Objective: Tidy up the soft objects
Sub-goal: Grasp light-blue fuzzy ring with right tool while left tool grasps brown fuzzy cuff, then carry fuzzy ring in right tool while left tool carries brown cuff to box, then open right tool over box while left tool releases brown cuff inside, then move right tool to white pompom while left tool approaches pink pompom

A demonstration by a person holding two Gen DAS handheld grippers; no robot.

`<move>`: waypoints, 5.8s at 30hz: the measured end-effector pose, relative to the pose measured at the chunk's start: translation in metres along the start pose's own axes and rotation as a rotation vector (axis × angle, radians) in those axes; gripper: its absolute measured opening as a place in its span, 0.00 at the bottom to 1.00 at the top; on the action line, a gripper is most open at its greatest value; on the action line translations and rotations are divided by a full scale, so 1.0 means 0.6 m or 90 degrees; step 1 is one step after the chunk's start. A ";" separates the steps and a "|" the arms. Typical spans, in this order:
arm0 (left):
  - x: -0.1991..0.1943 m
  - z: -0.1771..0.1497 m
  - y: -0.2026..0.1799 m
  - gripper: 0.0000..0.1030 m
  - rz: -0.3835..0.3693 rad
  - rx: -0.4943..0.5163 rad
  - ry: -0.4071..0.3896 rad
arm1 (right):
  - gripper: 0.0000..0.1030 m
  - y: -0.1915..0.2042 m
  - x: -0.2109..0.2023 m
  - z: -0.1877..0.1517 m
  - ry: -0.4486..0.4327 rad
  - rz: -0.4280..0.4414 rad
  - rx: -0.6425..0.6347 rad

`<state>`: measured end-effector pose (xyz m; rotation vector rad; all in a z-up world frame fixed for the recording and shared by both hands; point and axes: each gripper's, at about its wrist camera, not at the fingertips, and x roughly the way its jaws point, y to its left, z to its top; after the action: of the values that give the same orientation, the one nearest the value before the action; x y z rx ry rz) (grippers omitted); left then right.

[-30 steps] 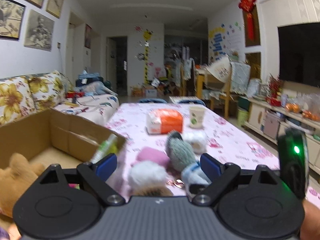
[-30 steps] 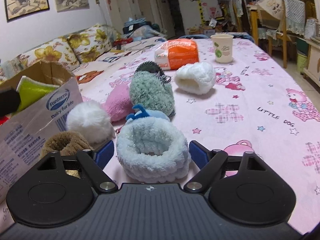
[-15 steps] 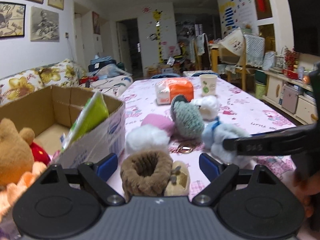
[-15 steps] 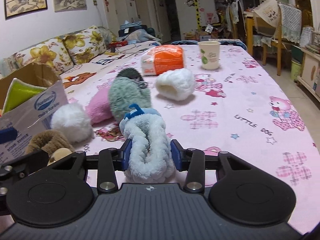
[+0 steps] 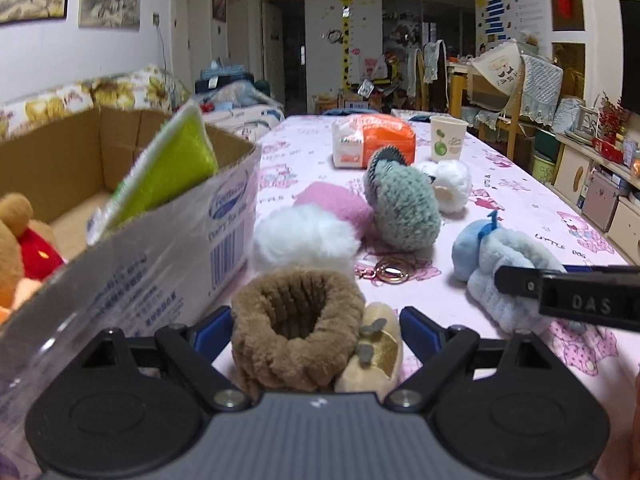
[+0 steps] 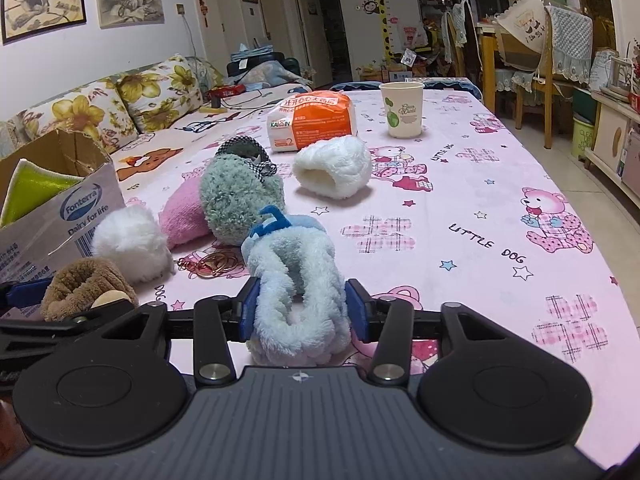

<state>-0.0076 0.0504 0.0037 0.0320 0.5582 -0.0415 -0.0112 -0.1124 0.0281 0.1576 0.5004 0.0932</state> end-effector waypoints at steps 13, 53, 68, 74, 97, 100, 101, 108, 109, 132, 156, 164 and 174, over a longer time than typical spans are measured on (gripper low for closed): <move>0.007 0.007 0.005 0.58 -0.045 -0.012 0.020 | 0.81 0.001 0.012 0.005 0.004 -0.012 0.002; -0.087 0.051 0.041 0.46 -0.138 -0.051 -0.103 | 0.36 0.038 -0.015 0.006 -0.029 -0.027 0.010; -0.119 0.063 0.062 0.46 -0.183 -0.057 -0.157 | 0.36 0.049 -0.041 0.006 -0.049 -0.012 0.044; -0.131 0.067 0.067 0.46 -0.188 -0.058 -0.179 | 0.36 0.046 -0.058 0.012 -0.062 -0.013 0.065; -0.164 0.090 0.165 0.46 -0.127 -0.168 -0.274 | 0.36 0.135 -0.079 0.060 -0.122 0.112 0.049; -0.163 0.094 0.188 0.46 -0.102 -0.196 -0.278 | 0.36 0.152 -0.070 0.074 -0.121 0.138 0.043; -0.162 0.095 0.195 0.46 -0.093 -0.206 -0.279 | 0.36 0.159 -0.065 0.079 -0.121 0.146 0.040; -0.149 0.096 0.239 0.46 -0.042 -0.256 -0.268 | 0.36 0.211 -0.026 0.106 -0.114 0.194 0.015; -0.146 0.095 0.245 0.46 -0.035 -0.263 -0.262 | 0.36 0.217 -0.019 0.108 -0.108 0.199 0.012; -0.110 0.093 0.274 0.55 0.032 -0.319 -0.175 | 0.67 0.277 0.046 0.111 -0.042 0.186 -0.069; -0.131 0.103 0.233 0.98 0.020 -0.232 -0.203 | 1.00 0.189 -0.063 0.072 -0.127 0.099 -0.047; -0.131 0.104 0.194 0.99 0.000 -0.169 -0.204 | 1.00 0.176 -0.069 0.054 -0.112 0.072 -0.043; -0.120 0.102 0.170 0.99 -0.020 -0.136 -0.197 | 1.00 0.165 -0.067 0.053 -0.113 0.050 -0.023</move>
<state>-0.0313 0.1522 0.0958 -0.1889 0.2516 -0.0169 -0.0361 -0.0239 0.0919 0.1480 0.3155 0.1633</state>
